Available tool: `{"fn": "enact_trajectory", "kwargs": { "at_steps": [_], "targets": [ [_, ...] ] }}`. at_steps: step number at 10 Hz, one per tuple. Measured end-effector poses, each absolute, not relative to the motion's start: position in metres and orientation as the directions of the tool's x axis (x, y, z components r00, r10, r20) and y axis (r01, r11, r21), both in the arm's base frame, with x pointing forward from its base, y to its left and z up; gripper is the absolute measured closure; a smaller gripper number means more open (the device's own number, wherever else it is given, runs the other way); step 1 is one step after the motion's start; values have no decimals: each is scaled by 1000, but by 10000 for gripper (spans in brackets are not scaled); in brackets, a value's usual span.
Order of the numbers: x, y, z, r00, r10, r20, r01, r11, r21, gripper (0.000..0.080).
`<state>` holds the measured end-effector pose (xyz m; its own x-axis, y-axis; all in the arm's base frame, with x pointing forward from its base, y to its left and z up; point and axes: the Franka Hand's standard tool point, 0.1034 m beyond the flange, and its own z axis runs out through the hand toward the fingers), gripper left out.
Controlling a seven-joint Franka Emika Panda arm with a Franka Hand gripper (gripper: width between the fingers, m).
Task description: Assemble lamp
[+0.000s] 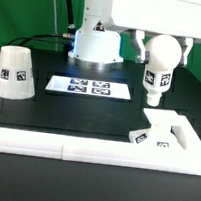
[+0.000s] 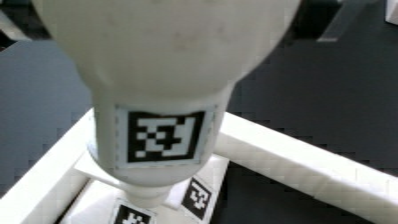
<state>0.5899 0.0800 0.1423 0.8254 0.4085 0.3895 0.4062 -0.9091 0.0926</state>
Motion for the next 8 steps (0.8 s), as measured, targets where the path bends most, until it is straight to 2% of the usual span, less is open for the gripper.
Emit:
{"fn": "enact_trajectory", "kwargs": {
  "at_steps": [4,6,8],
  "targets": [
    [607,84,148,816,414,403,412,-906,97,223],
    [618,84,145,815,410,410,408,-908,97,223],
    [618,85,142,817,409,407,408,-908,95,223]
  ]
}}
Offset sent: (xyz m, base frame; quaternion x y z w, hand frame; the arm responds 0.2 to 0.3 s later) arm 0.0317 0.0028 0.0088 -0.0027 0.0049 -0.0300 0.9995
